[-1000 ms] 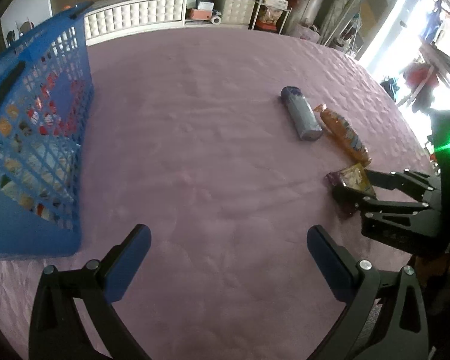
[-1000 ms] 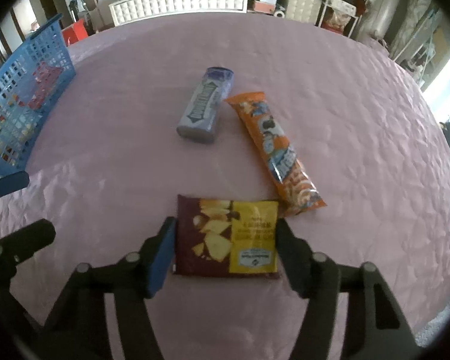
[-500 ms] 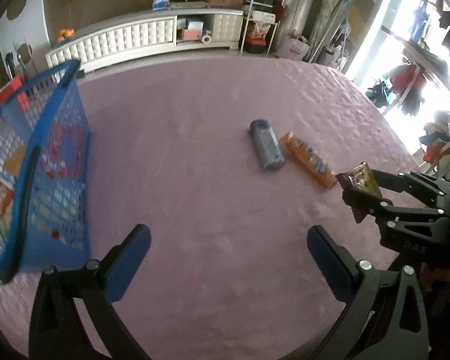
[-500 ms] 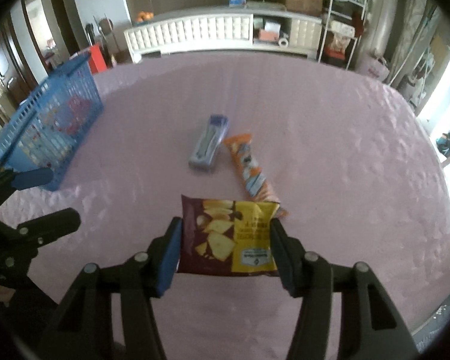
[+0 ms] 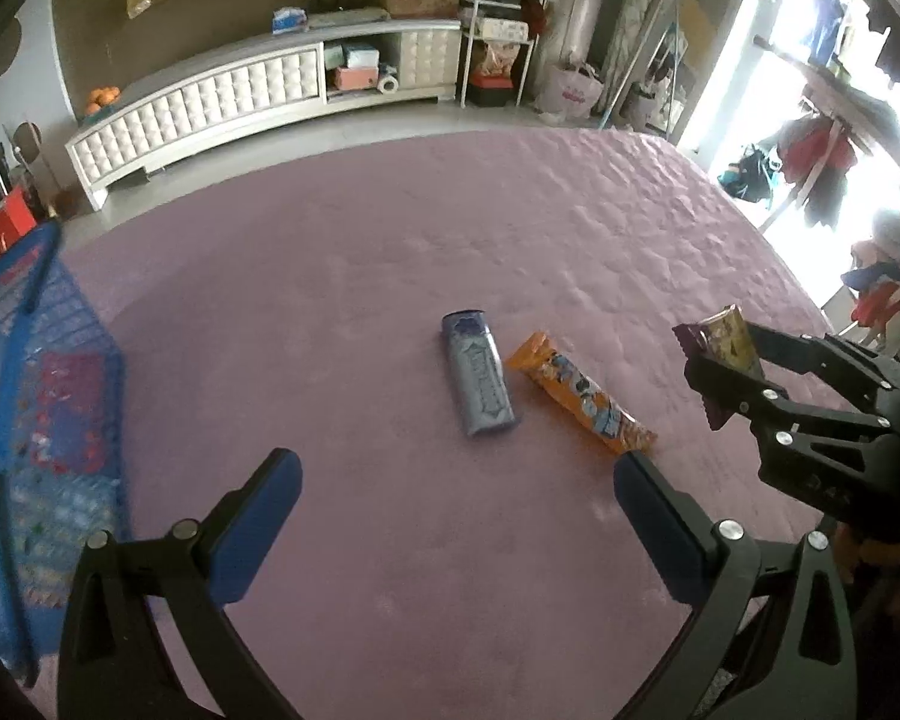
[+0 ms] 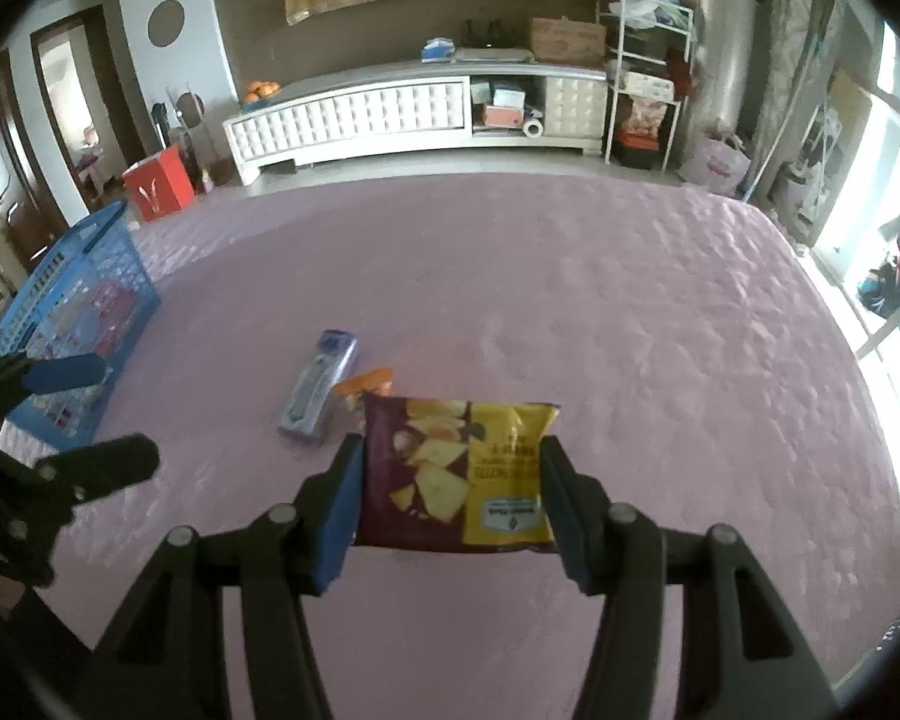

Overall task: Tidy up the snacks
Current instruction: 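Lift the chip bag with the right gripper while the left approaches the blue can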

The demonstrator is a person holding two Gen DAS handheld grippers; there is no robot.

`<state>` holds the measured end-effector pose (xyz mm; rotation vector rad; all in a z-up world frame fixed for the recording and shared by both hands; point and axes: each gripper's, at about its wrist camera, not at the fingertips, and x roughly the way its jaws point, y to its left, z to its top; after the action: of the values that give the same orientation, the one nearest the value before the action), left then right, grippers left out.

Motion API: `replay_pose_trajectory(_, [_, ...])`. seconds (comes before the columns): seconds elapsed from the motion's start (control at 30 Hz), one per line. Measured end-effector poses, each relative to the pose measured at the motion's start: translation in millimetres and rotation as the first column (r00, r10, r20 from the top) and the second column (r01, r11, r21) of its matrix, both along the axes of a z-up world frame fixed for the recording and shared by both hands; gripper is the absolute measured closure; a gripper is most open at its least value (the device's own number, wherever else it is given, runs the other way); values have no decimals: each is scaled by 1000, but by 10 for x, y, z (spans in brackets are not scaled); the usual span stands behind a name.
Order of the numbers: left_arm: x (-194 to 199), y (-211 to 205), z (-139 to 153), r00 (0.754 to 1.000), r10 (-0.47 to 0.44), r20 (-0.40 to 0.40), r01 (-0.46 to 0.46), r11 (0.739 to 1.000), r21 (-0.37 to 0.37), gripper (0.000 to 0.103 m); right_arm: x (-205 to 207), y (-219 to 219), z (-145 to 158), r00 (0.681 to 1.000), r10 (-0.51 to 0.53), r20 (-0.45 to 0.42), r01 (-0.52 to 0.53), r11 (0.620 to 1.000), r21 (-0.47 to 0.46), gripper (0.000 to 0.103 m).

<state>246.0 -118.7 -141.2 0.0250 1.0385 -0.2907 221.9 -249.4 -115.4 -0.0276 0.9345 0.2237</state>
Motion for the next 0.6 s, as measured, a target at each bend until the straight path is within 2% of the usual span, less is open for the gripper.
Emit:
replay_pose_trajectory(0.23, [336, -222, -304, 999, -46, -26, 48, 998, 47, 1, 152, -72, -209, 1000, 5, 6, -5, 1000, 7, 42])
replay_pose_trajectory(0.3, [409, -278, -403, 997, -70, -37, 73, 994, 76, 12, 202, -102, -287, 1000, 3, -22, -2, 999, 44, 42])
replay_pose_trajectory(0.4, [530, -326, -541, 994, -87, -67, 94, 991, 97, 21, 240, -89, -333, 1000, 9, -30, -8, 1000, 29, 42])
replay_pose_trajectory(0.6, [775, -362, -674, 992, -85, -94, 94, 991, 98, 27, 306, 3, -407, 998, 30, -51, -29, 1000, 11, 42])
